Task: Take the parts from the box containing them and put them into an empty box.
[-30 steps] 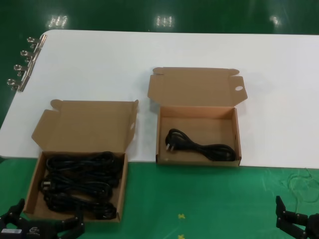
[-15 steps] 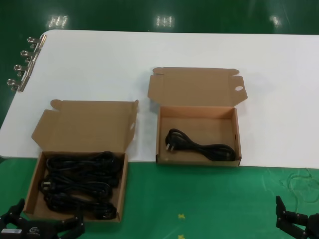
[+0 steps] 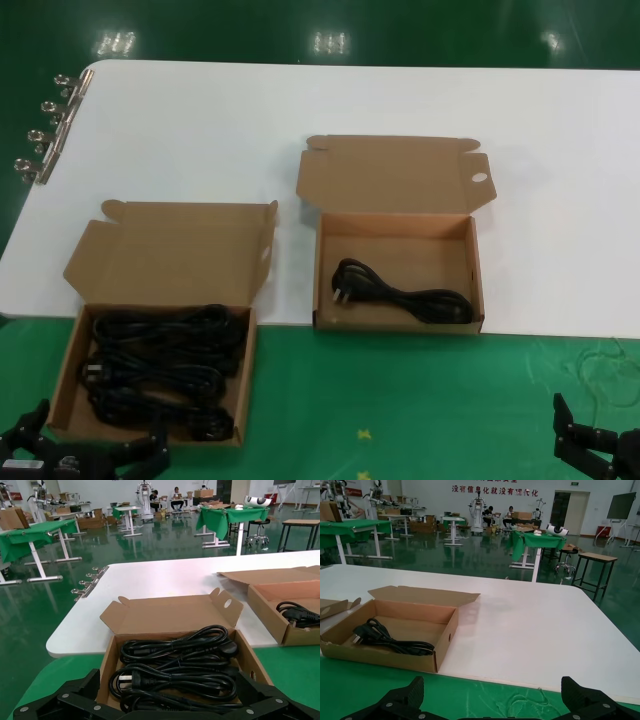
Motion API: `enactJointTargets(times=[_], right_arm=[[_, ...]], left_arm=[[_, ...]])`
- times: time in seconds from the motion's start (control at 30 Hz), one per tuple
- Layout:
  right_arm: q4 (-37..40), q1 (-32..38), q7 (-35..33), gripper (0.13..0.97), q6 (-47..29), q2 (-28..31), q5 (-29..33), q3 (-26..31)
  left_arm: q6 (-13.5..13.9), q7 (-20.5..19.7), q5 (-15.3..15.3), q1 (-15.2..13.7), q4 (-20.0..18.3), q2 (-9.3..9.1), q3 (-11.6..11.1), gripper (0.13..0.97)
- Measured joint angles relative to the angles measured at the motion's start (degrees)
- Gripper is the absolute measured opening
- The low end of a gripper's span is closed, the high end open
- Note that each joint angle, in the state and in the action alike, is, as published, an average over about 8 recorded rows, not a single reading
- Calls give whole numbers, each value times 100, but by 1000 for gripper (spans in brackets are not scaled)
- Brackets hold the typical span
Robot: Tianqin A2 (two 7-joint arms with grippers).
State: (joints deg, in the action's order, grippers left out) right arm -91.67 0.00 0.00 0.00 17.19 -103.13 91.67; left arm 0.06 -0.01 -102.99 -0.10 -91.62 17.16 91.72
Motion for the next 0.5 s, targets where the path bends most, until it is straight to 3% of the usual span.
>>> enactJointTargets(times=[0.5], right_arm=[[0,0,0,966,0,0,0,0]], left_arm=[[0,0,0,0,0,0,0,966]])
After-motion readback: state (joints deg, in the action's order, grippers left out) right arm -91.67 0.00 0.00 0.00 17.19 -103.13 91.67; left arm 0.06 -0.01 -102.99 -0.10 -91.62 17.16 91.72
